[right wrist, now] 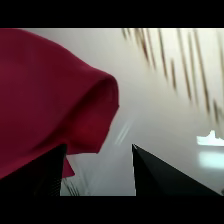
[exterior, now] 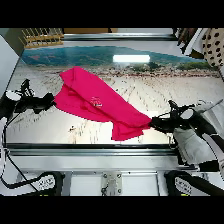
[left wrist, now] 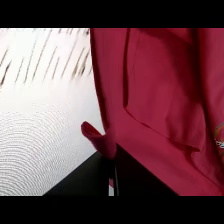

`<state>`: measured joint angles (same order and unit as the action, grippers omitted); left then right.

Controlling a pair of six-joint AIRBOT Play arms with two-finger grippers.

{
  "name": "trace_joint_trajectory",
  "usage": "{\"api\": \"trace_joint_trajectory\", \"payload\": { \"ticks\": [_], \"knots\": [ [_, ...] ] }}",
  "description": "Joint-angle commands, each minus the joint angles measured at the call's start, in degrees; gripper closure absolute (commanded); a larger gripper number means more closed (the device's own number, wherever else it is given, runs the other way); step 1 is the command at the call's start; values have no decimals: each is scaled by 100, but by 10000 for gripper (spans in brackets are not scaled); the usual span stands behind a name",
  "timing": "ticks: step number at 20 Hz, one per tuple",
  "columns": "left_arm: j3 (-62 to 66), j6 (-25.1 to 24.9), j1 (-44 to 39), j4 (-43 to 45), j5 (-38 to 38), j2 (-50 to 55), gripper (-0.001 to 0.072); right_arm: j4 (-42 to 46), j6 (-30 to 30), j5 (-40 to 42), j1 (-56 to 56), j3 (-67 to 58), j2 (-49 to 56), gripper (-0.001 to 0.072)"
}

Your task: Fold the clothes and pants, and hang the long-sleeved shirts on hangers.

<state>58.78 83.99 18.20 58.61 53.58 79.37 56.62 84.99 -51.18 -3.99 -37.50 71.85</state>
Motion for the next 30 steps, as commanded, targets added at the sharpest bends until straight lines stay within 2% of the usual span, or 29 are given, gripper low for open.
{"api": "trace_joint_trajectory", "payload": {
  "ticks": [1,4,5,6,8,12,16,18,20,24,30],
  "knots": [
    [7,0,7,24,20,-7,700,-549,-122,592,385,42,323,271],
    [7,0,7,24,24,-7,701,-549,-122,695,496,37,339,277],
    [7,0,7,24,24,-7,700,-540,-127,704,503,37,339,403],
    [7,0,7,24,31,-7,700,-546,-125,704,503,37,334,583],
    [15,0,7,22,96,-9,700,-518,-142,691,503,11,221,684],
    [605,-2,221,15,595,-334,700,-42,-273,0,402,-780,-638,693],
    [2197,-2,533,-31,1340,-1093,701,256,-225,-1062,-164,-2634,-1449,693],
    [2981,0,566,-22,1434,-1530,700,254,9,-1346,-544,-3676,-1711,693],
    [3694,2,544,-33,1423,-2000,700,251,212,-1375,-778,-4465,-1930,693],
    [4627,2,341,-11,1263,-2946,700,227,223,-1296,-855,-5499,-2411,693],
    [4811,0,328,122,531,-4177,701,271,199,-623,-855,-5624,-3403,693]
  ]
}}
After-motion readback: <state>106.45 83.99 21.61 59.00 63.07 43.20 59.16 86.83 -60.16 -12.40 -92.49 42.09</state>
